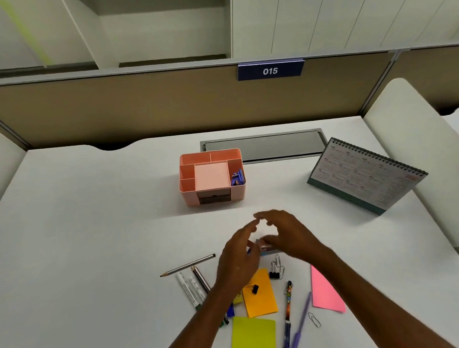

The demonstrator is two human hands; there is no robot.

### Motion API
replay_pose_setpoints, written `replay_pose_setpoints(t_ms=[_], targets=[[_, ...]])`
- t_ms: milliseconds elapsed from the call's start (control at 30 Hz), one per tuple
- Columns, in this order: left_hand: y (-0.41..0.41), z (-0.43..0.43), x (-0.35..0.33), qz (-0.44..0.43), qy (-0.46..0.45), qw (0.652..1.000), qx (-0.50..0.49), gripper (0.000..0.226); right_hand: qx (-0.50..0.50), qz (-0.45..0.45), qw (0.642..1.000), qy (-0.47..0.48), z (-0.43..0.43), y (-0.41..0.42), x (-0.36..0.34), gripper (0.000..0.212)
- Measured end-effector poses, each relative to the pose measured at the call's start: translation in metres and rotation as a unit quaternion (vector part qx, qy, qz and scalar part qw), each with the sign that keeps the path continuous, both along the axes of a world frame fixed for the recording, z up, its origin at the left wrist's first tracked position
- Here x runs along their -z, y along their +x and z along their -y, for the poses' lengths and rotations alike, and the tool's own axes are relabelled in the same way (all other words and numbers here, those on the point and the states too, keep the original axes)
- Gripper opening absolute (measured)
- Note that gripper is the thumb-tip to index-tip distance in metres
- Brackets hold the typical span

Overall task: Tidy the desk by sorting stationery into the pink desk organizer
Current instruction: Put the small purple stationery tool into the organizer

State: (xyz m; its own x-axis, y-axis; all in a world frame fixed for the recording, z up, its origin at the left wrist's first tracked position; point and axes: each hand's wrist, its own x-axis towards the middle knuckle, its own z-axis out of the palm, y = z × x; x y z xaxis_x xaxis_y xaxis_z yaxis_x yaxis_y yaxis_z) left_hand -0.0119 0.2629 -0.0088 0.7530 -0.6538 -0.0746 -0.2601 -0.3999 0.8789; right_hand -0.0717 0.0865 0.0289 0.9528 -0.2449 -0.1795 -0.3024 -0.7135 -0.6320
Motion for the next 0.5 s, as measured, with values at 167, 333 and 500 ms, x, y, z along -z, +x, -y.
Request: replay_pose_setpoints(t_ms=[167, 333, 500], targets=[[-0.030, -0.007, 0.014, -0.030, 0.024, 0.998, 0.044, 0.048, 0.049, -0.046, 0.998, 0.020, 0.005, -0.069, 0.027, 0.071], [-0.059, -0.007, 0.029, -0.028, 0.057, 0.994, 0.094, 0.049, 0.081, -0.112, 0.989, -0.046, 0.022, -0.140, 0.035, 0.086], [-0.081, -0.004, 0.034, 0.006, 0.061, 0.990, 0.130, 0.046, 0.085, -0.166, 0.979, -0.082, 0.026, -0.179, 0.034, 0.112]])
